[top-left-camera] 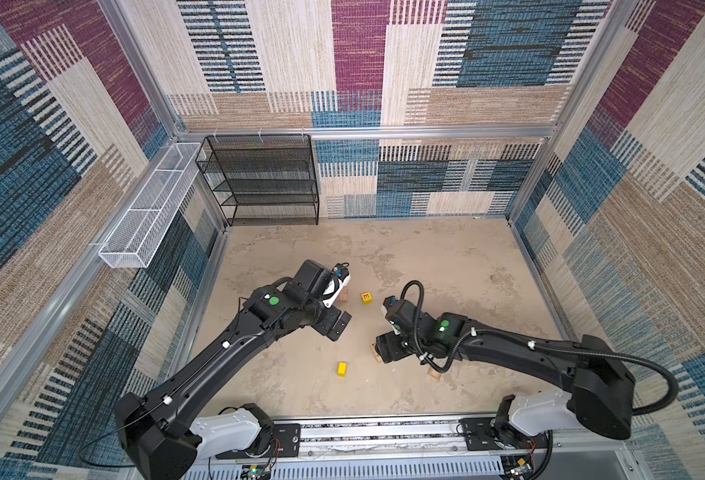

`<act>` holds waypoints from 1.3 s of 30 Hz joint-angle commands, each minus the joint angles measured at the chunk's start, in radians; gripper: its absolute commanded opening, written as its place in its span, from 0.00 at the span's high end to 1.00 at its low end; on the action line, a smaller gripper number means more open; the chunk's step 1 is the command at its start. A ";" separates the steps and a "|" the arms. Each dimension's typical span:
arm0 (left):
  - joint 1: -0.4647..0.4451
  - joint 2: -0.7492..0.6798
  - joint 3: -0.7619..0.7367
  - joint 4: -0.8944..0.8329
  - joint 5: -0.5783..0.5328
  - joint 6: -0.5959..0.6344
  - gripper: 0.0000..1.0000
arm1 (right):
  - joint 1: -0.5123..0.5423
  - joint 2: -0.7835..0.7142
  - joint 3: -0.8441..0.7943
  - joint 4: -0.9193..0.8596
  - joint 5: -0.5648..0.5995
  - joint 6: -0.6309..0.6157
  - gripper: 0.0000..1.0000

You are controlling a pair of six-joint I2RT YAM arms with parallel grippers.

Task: Build the wood block tower
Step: 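Set the ox block down mid-table and open the right gripper, then grasp the ox block with the left gripper while the right gripper draws back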

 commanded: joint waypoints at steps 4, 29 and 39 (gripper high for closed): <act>-0.017 0.077 -0.079 0.145 0.108 0.172 0.01 | -0.078 -0.196 -0.055 0.138 0.055 -0.051 0.10; -0.174 0.288 -0.194 0.437 0.100 0.349 0.07 | -0.104 -0.442 -0.185 0.193 0.127 -0.073 0.07; -0.178 0.384 -0.177 0.480 0.109 0.313 0.02 | -0.104 -0.544 -0.219 0.162 0.193 -0.060 0.00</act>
